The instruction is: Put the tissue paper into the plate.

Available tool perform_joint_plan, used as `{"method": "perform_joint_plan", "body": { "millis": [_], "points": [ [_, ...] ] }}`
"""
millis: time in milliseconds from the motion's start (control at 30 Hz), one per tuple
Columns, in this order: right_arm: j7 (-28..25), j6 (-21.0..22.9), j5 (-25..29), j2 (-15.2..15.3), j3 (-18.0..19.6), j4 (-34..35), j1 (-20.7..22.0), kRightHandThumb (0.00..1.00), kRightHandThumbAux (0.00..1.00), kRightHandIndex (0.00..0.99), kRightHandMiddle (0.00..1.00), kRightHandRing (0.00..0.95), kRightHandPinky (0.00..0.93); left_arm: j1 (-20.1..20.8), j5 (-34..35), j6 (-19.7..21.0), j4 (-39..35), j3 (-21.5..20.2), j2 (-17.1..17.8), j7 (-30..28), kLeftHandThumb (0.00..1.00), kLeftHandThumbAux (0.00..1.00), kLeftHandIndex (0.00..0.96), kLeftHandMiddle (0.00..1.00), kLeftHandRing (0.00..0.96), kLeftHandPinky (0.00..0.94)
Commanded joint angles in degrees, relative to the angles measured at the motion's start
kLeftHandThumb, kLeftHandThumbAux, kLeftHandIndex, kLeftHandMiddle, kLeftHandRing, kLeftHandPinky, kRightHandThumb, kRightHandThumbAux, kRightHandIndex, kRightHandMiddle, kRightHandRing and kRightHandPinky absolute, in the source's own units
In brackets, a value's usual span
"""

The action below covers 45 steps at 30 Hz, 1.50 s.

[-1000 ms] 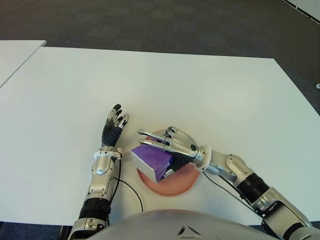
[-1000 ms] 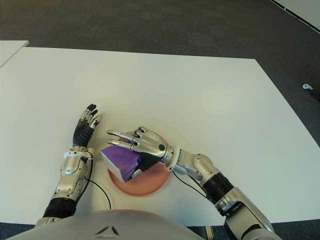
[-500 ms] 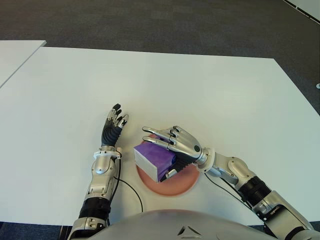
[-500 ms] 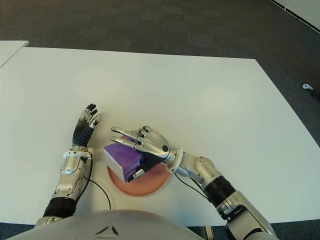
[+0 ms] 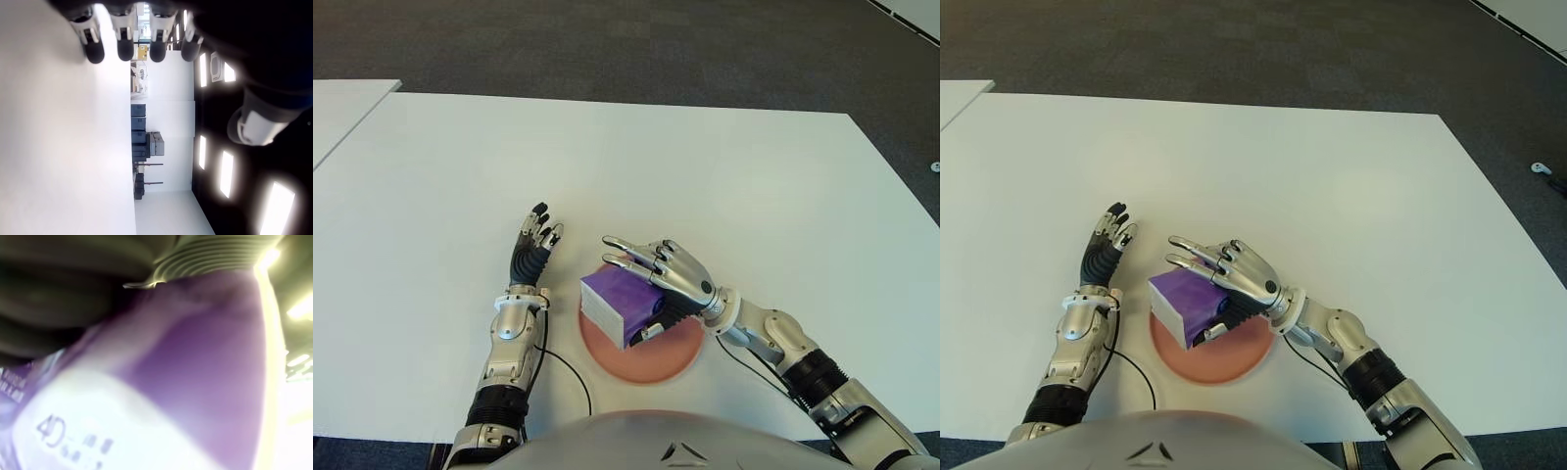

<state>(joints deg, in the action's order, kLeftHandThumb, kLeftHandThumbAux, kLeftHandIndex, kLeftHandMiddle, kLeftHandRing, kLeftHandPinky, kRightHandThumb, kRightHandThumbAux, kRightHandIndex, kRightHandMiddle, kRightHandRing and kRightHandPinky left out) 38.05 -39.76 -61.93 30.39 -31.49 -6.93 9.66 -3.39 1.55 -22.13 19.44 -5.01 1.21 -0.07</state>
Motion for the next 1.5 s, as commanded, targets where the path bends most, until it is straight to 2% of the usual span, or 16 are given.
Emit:
{"method": "perform_joint_plan", "body": {
  "millis": [33,67,233,400,500,800,900,1200,1367,1500],
  "points": [
    [-1.5,-0.5,3.2,-0.3,1.6,0.0,-0.6,0.123,0.307,0.000,0.000,0.000,0.000,-1.2,-0.5,2.1,2.2,0.0,0.2,0.4,0.000,0.519,0.000,0.000,0.000,0.000],
    [-1.6,-0.6,3.3,-0.3,1.6,0.0,-0.6,0.123,0.309,0.000,0.000,0.000,0.000,-1.2,-0.5,2.1,2.2,-0.1,0.2,0.4,0.000,0.519,0.000,0.000,0.000,0.000],
    [-8.8,-1.7,11.4,-0.2,3.3,0.9,-0.4,0.105,0.309,0.000,0.000,0.000,0.000,-1.0,-0.4,1.9,2.5,-0.2,0.3,0.0,0.000,0.524,0.000,0.000,0.000,0.000],
    [-23.0,-2.6,27.2,1.4,3.8,2.3,0.2,0.081,0.310,0.000,0.000,0.000,0.000,-0.9,0.3,1.7,2.9,-0.4,0.4,-0.7,0.000,0.525,0.000,0.000,0.000,0.000],
    [-30.0,-1.8,34.6,1.7,3.6,3.1,0.2,0.076,0.309,0.000,0.000,0.000,0.000,-0.8,0.5,1.6,3.0,-0.4,0.4,-0.9,0.000,0.526,0.000,0.000,0.000,0.000],
    [-45.3,0.2,49.2,1.0,4.0,4.6,0.1,0.041,0.313,0.000,0.000,0.000,0.000,-0.6,0.6,1.7,3.1,-0.4,0.3,-0.7,0.000,0.526,0.000,0.000,0.000,0.000],
    [-51.5,3.2,54.7,1.1,4.2,5.9,0.4,0.026,0.319,0.000,0.000,0.000,0.000,-0.6,0.6,1.8,2.9,-0.4,0.3,-0.6,0.000,0.527,0.000,0.000,0.000,0.000],
    [-63.2,11.8,64.4,0.8,6.8,9.6,-0.9,0.001,0.332,0.000,0.000,0.000,0.000,-0.7,0.5,1.6,2.5,-0.4,0.4,-0.5,0.000,0.529,0.000,0.000,0.000,0.000],
    [-66.9,15.1,66.6,0.1,8.4,10.9,-1.3,0.000,0.345,0.000,0.000,0.000,0.000,-0.8,0.1,1.3,2.6,-0.2,0.5,-0.6,0.000,0.529,0.000,0.000,0.000,0.000],
    [-68.0,18.6,69.7,-1.9,10.9,10.6,-0.6,0.000,0.349,0.000,0.000,0.000,0.000,-0.7,0.1,0.8,2.8,-0.2,0.5,-0.6,0.000,0.530,0.000,0.000,0.000,0.000]
  ]
}}
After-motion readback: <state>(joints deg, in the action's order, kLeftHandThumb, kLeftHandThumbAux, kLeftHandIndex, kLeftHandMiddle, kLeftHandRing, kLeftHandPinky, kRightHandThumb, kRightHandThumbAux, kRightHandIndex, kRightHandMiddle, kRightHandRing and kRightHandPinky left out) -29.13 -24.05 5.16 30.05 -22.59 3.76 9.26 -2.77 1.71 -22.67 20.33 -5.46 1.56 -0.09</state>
